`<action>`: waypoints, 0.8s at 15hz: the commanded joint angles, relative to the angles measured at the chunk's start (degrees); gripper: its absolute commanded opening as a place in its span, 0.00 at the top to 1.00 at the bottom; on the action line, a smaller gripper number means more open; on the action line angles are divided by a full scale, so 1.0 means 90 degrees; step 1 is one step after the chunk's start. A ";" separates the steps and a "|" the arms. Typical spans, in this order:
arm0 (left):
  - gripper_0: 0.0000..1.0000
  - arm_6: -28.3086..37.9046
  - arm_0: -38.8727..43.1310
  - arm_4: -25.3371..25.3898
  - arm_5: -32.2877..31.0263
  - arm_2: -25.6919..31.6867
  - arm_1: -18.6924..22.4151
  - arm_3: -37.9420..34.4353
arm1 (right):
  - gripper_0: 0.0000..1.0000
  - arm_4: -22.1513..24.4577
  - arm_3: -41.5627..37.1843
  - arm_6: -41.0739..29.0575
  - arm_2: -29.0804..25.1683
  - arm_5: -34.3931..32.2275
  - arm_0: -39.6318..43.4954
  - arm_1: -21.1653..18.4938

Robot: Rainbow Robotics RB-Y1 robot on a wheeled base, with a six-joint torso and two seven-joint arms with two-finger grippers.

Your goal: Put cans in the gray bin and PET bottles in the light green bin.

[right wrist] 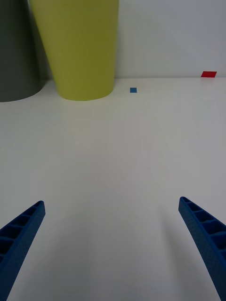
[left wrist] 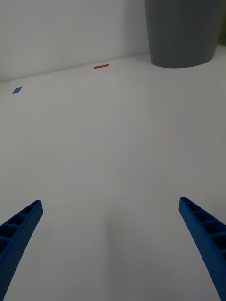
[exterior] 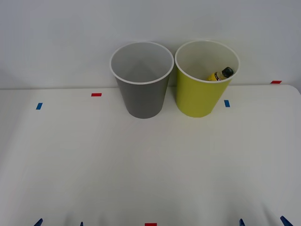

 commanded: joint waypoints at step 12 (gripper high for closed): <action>0.00 0.0000 0.0000 0.0001 0.0002 0.0000 0.0000 0.0000 | 0.01 0.0000 0.0000 0.0000 0.0000 0.0000 0.0000 0.0000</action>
